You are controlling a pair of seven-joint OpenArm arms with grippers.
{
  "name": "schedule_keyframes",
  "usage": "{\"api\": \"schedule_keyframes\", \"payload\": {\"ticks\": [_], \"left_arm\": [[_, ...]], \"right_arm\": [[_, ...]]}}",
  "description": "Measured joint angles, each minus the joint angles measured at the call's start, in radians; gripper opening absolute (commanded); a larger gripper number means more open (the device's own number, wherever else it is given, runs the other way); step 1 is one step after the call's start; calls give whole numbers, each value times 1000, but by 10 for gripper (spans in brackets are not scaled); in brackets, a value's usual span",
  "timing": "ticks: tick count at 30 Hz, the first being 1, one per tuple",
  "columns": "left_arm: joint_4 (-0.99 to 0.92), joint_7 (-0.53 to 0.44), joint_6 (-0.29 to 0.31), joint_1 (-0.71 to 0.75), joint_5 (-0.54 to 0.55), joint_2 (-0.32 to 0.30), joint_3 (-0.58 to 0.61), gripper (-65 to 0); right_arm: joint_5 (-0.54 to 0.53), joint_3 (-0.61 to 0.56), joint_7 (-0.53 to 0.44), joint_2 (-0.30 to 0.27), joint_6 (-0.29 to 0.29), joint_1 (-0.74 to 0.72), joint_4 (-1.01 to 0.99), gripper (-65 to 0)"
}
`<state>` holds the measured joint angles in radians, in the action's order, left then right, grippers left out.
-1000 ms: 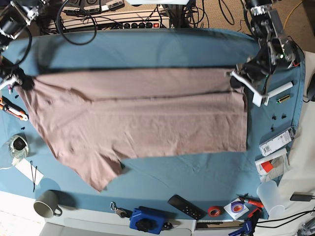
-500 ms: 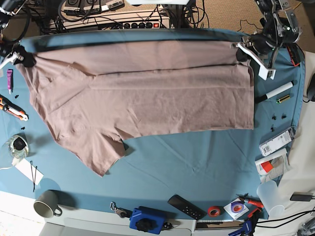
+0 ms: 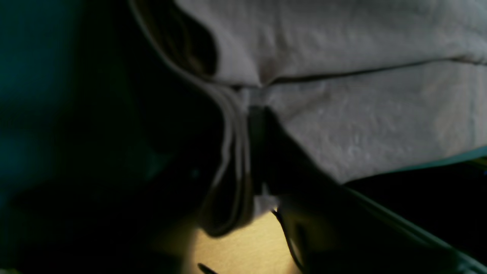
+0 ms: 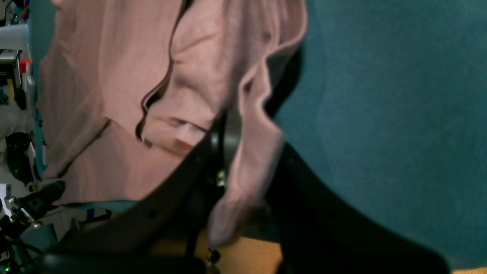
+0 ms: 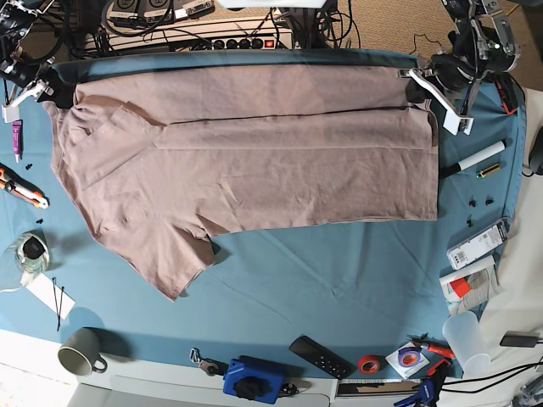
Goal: Fold the T-shirt properly
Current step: 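Drag the folded shirt toward the robot with both grippers, then reach the right gripper to the hem corner and grasp it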
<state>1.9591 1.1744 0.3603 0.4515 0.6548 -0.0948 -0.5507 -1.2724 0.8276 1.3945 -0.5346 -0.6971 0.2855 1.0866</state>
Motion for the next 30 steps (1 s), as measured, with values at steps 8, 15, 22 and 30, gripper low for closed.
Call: {"api": "schedule_keyframes", "payload": {"ticks": [8,15,22,30], "left_arm": [[74,-3,0,0,8,0,0,-373],[148,-152,0,25,-33,-2,-1,-373],[155,-252,-1,-8,-14,-2,14,-373],[154,-255,-15,-82,-145,-3,146,-373]], "right_arm": [[-63,47,18,-65,0,-7,-1,-525],[-76,242,19,-111,1,-66,0,-525],[-160,212,15,-169,1,-128,0,-525],[80,14,-63,-169,0,-338,-1,-525]]}}
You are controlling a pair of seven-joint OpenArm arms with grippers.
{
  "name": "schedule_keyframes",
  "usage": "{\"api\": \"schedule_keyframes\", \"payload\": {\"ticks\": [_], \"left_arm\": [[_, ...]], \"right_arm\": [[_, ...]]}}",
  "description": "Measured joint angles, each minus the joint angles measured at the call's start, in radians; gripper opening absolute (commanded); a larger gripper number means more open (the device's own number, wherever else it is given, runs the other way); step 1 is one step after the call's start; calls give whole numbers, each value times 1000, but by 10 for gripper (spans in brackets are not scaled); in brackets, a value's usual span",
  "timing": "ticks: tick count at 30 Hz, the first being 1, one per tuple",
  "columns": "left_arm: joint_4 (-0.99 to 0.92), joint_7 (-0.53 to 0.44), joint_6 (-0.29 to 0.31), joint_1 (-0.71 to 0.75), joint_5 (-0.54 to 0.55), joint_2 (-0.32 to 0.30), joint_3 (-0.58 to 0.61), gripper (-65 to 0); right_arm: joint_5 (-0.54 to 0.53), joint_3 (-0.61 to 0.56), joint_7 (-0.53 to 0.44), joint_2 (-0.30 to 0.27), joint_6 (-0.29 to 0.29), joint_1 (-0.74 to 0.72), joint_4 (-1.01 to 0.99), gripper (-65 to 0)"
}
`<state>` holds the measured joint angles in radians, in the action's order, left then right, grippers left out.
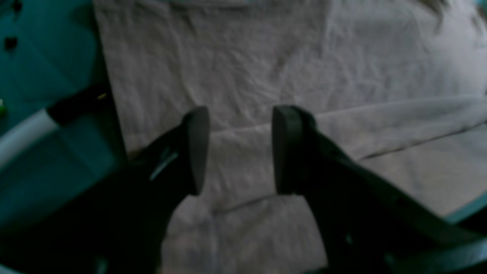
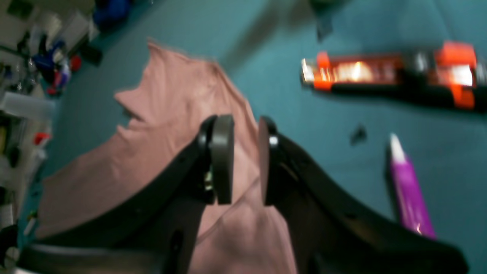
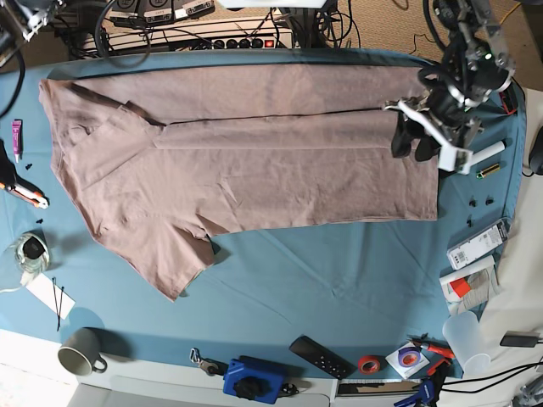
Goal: Fold the T-shirt properly
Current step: 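Reach the right gripper to the hem corner and grasp it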
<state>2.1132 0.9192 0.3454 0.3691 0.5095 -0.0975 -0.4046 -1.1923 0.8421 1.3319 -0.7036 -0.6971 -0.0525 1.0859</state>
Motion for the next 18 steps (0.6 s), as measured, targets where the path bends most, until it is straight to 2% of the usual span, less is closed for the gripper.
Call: {"api": "schedule_keyframes", "payload": {"ticks": [2,5,10,12,14,15,18], "left_arm": [[-4,-3,-40,-16,-53,0,30,-373],[-8,-10,-62,-19,-105,0,57,-373],[-8,-17,-64,-18,-117,0,63,-373],[-8,-17,-64,-18,-117,0,63,-373],[-8,-19,-64,-18,-117,0,63,-373],[-8,-20,-64,-18,-117,0,63,-373],[-8,-11,-64,-18,-117,0,63,-373]], "right_arm": [[68,-67,-47,0,-1,-51,0,-525],[200,-188,-165,0,1,-132,-1,-525],[383,-411,-299,-2,0,-256,-2,-525],[497,-480,-381,9,-2,-303,-3,-525],[591,-542,-462,26,27,-340,-9,-525],[620,-570,-489,37,49,-357,-24,-525],[683,-642,-517,71,50,-409,-117,-525]]}}
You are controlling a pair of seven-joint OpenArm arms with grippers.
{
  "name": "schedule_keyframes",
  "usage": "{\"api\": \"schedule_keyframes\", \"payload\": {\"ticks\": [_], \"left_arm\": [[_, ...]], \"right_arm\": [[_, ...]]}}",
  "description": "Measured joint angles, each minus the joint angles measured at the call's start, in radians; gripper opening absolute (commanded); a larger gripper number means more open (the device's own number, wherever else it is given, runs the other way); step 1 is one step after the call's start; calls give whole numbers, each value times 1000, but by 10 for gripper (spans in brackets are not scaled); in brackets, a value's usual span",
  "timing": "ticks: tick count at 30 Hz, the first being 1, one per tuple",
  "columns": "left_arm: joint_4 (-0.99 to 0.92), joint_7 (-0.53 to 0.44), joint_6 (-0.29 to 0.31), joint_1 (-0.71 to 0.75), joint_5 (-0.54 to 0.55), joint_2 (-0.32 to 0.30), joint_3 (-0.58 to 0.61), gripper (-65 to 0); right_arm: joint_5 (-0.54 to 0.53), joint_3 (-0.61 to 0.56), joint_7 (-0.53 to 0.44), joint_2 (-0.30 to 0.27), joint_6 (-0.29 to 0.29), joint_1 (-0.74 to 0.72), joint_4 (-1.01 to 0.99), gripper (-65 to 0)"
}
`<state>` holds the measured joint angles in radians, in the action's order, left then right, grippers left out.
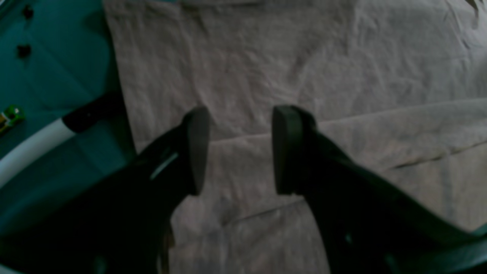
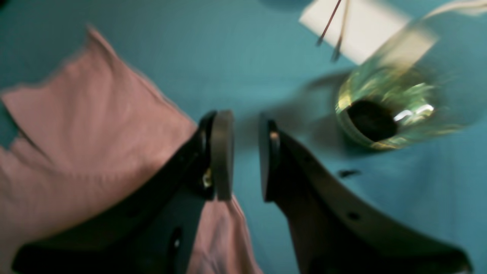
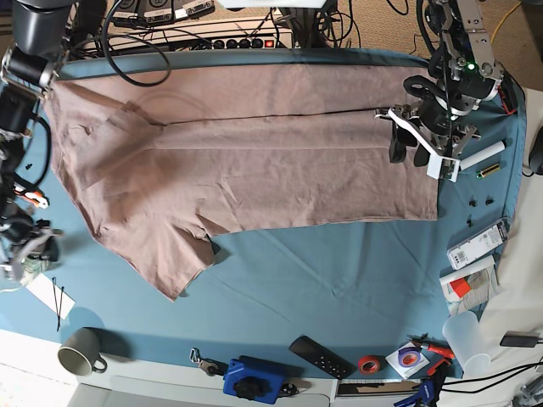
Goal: Fold the T-shirt properly
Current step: 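Reach the right gripper to the hem corner and grasp it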
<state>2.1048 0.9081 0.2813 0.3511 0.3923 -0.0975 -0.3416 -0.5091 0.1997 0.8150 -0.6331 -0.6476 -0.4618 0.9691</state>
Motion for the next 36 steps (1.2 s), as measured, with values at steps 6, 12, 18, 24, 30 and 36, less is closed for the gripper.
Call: {"api": "schedule_keyframes", "payload": {"ticks": [6,12,18,24,30,36], "left_arm": [[0,11,4,2,0,0,0,-373],[0,11,3,3,0,0,0,-373],[0,11,3,3,1,0,0,-373],[0,11,3,3,0,0,0,-373],[0,11,3,3,0,0,0,-373],[0,11,3,3,1,0,0,-373]], "right_arm": [[145,-58,-122,73,0,-86,-271,-525],[224,-58,-159,93,4,-112,-362,-525],[205,-58,-124,93,11,-100,-359,-525],[194,-56,-79,87,54,-96,-354,-650],[153,-56,-29,87,58,-96,-349,-650],[39,-56,167,87,35,-51,-219,-650]]}}
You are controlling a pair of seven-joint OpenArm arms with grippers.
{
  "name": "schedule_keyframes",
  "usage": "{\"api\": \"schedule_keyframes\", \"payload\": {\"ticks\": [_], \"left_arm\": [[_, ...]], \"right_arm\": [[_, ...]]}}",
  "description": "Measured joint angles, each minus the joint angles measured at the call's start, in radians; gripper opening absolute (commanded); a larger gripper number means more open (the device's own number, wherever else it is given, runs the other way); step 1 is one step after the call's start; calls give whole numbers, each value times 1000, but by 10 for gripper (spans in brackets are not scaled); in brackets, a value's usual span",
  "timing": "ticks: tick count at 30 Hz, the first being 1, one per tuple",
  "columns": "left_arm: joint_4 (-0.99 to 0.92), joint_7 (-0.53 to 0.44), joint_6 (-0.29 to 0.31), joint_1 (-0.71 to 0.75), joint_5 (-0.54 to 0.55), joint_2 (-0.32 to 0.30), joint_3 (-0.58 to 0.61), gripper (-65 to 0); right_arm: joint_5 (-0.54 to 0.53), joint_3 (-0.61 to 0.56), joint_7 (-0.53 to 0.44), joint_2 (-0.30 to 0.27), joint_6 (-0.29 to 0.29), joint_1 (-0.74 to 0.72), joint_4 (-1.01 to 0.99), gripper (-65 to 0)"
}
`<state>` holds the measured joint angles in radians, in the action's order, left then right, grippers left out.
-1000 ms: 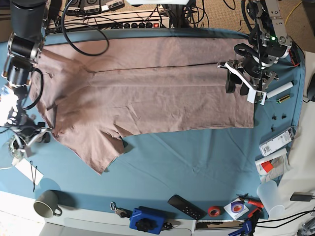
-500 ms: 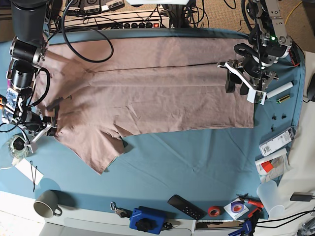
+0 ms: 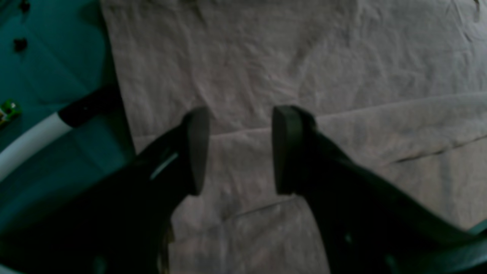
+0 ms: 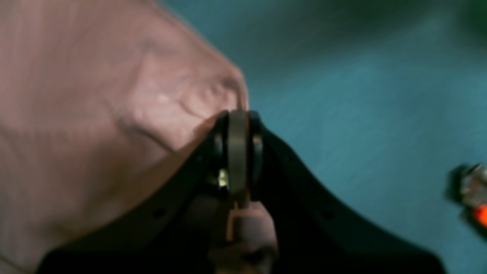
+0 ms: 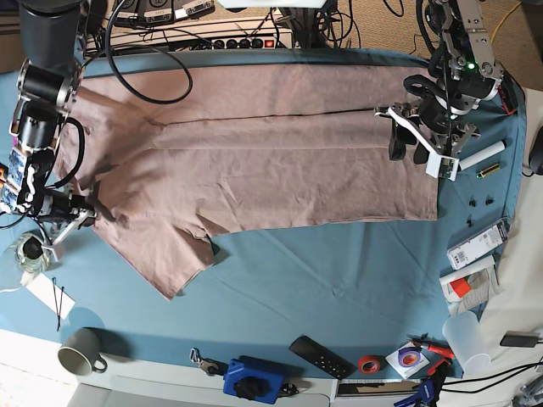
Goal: Fold the T-shirt properly
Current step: 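Reach the right gripper to the hem corner and grasp it, then grasp the hem corner nearest the left gripper with the left gripper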
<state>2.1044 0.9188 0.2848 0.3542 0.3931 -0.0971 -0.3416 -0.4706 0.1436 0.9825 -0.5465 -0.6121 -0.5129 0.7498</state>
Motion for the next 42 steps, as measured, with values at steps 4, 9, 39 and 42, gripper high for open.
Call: {"api": "schedule_keyframes", "payload": {"ticks": [4,9,39,42], "left_arm": [[0,0,0,0,0,0,0,-373],[0,-1,0,0,0,0,0,-373],[0,0,0,0,0,0,0,-373],[0,0,0,0,0,0,0,-373]], "right_arm": [[-103,-3,123,-10,-1,84,177,-650],[-248,3,176,-68,-1,193,371,-650],[-625,330,424,-89,-85,624,764,-462],[-700,331,424,-122,-85,622,765,-461]]}}
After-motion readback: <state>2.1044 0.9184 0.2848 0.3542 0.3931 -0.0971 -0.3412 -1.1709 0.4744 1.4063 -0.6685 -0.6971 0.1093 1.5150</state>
